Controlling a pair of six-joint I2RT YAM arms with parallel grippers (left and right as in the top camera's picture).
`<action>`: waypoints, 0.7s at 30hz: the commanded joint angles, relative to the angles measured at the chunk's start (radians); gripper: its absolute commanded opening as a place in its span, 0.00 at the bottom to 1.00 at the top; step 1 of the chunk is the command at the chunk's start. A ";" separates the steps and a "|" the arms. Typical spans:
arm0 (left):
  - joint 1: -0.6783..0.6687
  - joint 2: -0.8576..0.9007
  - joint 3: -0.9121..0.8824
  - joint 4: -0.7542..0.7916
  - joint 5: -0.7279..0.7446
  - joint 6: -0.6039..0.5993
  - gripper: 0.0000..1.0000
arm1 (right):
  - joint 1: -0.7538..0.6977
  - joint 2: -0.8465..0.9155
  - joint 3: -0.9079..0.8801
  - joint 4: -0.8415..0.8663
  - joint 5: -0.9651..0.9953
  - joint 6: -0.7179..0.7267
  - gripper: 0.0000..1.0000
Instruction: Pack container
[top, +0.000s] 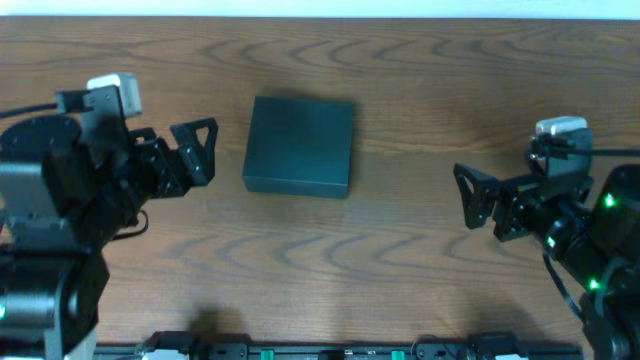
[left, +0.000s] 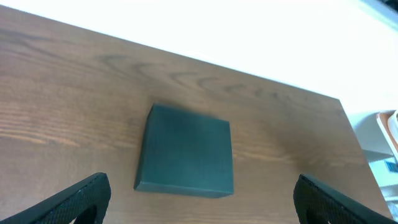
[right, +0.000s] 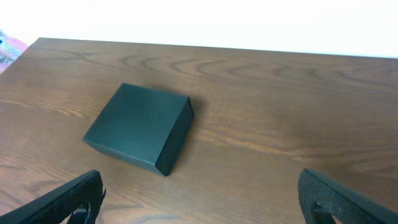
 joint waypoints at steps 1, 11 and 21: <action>0.003 -0.022 0.001 -0.003 -0.011 0.018 0.95 | -0.004 -0.004 0.005 -0.005 0.014 -0.016 0.99; 0.001 -0.029 0.000 -0.072 -0.089 0.047 0.95 | -0.004 -0.003 0.005 -0.013 0.014 -0.016 0.99; 0.058 -0.269 -0.198 -0.092 -0.288 0.119 0.96 | -0.004 -0.003 0.005 -0.013 0.014 -0.016 0.99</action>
